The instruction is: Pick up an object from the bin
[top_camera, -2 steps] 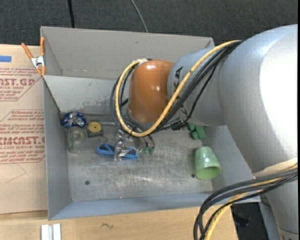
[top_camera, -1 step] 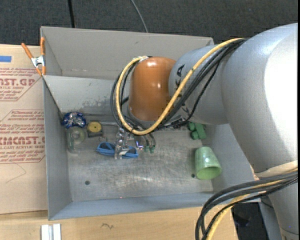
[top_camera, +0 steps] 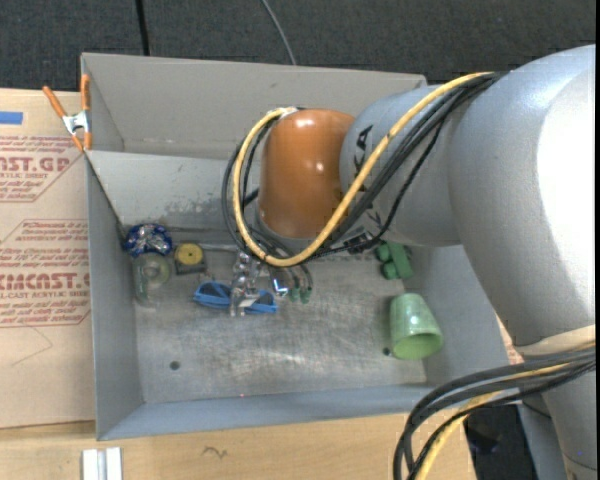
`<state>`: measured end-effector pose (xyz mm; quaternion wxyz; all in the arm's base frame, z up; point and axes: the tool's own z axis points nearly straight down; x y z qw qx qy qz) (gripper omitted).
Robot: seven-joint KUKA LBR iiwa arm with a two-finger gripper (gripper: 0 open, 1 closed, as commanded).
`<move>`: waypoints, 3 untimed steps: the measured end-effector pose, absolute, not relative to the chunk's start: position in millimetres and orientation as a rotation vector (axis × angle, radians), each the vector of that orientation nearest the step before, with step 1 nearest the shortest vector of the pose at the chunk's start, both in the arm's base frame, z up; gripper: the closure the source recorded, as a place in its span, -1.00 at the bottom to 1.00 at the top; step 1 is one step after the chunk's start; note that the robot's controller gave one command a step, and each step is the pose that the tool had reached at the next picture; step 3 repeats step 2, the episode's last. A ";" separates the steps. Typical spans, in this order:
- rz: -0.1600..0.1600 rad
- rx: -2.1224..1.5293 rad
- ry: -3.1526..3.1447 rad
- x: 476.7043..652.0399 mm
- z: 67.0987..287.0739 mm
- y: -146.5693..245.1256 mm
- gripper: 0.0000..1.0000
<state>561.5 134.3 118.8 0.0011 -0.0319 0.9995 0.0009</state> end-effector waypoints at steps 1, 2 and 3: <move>0.004 -0.101 3.132 562.7 186.9 135.2 1.00; 0.003 -0.103 3.136 563.4 196.2 135.9 1.00; 0.003 -0.103 3.136 563.4 196.2 135.9 1.00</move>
Offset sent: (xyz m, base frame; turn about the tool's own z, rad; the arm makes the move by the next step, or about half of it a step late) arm 0.0000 0.0000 0.0642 0.0000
